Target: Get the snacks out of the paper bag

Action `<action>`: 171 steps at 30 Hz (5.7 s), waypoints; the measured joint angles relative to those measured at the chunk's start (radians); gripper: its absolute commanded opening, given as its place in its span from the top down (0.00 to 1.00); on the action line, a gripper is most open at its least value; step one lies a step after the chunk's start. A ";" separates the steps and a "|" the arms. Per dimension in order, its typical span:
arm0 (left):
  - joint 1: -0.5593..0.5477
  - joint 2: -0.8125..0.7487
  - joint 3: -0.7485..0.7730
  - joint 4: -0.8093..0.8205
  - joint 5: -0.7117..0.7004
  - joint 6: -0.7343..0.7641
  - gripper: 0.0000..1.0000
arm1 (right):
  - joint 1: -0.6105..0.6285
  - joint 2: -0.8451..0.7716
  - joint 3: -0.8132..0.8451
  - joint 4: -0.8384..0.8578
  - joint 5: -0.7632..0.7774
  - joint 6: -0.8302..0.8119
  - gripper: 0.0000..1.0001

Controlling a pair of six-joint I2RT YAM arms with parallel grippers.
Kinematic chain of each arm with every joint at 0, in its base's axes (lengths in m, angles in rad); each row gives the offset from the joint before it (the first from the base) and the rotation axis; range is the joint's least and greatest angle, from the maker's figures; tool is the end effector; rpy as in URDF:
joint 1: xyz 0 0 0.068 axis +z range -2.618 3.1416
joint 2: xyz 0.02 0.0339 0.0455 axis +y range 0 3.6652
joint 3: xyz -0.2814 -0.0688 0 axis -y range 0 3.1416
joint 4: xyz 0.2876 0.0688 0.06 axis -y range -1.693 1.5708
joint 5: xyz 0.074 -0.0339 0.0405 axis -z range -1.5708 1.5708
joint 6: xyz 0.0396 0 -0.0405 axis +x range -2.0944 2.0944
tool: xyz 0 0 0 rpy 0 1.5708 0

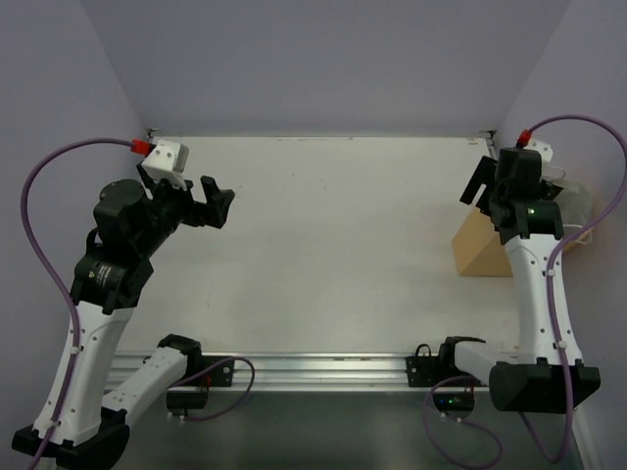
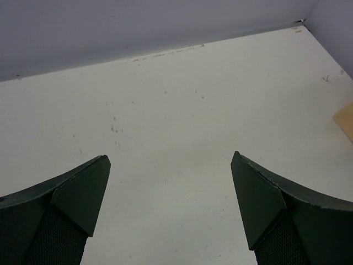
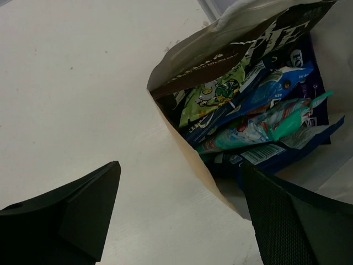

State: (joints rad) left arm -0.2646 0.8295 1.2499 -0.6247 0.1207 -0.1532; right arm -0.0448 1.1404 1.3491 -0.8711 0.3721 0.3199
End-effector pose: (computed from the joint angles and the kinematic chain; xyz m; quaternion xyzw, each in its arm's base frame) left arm 0.1715 -0.0514 0.4702 0.0811 0.7708 -0.1764 0.6068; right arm 0.2581 -0.0260 0.4193 0.2400 0.8537 -0.1055 0.4499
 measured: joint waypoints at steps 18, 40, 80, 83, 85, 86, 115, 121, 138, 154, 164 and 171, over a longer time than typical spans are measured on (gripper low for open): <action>-0.031 0.055 0.013 -0.040 -0.006 0.043 0.00 | -0.015 0.057 -0.055 0.109 -0.119 -0.120 0.76; -0.039 0.119 0.088 -0.055 -0.009 0.045 0.00 | 0.369 0.150 0.080 -0.005 -0.133 0.127 1.00; -0.040 0.145 0.093 -0.051 0.125 0.036 0.00 | -0.027 0.169 0.077 0.094 -0.487 -0.116 0.48; -0.048 0.145 0.092 -0.051 0.131 0.037 0.00 | -0.028 0.183 0.073 0.111 -0.502 -0.141 0.52; -0.052 0.145 0.092 -0.051 0.135 0.037 0.00 | -0.028 0.185 0.071 0.122 -0.523 -0.158 0.52; -0.053 0.145 0.092 -0.051 0.137 0.037 0.00 | -0.027 0.184 0.069 0.127 -0.532 -0.167 0.52; -0.065 0.159 0.087 -0.051 0.156 0.036 0.00 | -0.027 0.140 -0.003 0.187 -0.664 -0.298 0.58; -0.065 0.160 0.079 -0.051 0.156 0.037 0.00 | -0.020 0.174 0.001 0.189 -0.723 -0.344 0.55; -0.065 0.166 0.079 -0.052 0.156 0.037 0.00 | 0.084 0.289 0.092 0.176 -0.787 -0.452 0.56; -0.065 0.185 0.079 -0.055 0.156 0.037 0.00 | 0.086 0.300 0.119 0.202 -0.787 -0.458 0.88; -0.065 0.215 0.085 -0.056 0.166 0.036 0.00 | 0.092 0.320 0.174 0.157 -0.739 -0.470 1.00; -0.065 0.286 0.121 -0.050 0.220 0.008 0.00 | 0.141 0.219 0.157 0.177 -0.509 -0.434 1.00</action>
State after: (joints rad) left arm -0.3298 1.1156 1.3712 -0.6750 0.3408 -0.1452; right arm 0.0963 1.3594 1.5063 -0.6937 -0.1371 -0.1139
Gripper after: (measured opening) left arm 0.997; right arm 0.022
